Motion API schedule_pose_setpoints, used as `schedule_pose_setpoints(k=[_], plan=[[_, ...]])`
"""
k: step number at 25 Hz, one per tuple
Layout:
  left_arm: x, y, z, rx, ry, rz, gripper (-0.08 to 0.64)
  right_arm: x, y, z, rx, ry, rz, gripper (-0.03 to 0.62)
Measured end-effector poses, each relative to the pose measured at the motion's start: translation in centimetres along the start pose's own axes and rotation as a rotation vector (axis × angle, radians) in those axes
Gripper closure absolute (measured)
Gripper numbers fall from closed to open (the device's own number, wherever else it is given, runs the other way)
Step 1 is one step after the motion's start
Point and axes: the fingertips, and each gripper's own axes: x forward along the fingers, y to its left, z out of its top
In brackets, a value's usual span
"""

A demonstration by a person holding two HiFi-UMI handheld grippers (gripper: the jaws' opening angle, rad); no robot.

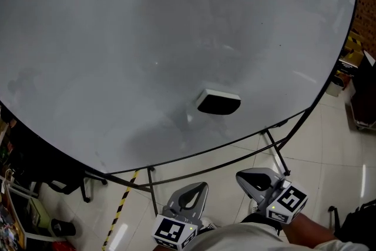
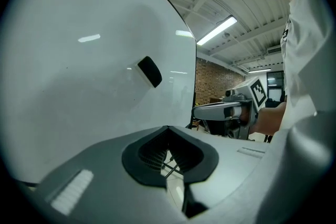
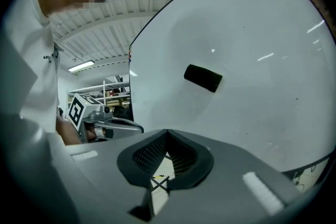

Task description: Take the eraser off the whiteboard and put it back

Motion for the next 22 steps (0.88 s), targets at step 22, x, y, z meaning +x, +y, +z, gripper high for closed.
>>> schedule_pose_setpoints(k=[22], plan=[[-0.7, -8.6, -1.8, -0.037, -0.024, 0.149, 0.543, -8.5, 1.6, -1.3, -0.044, 0.016, 0.153, 0.591]])
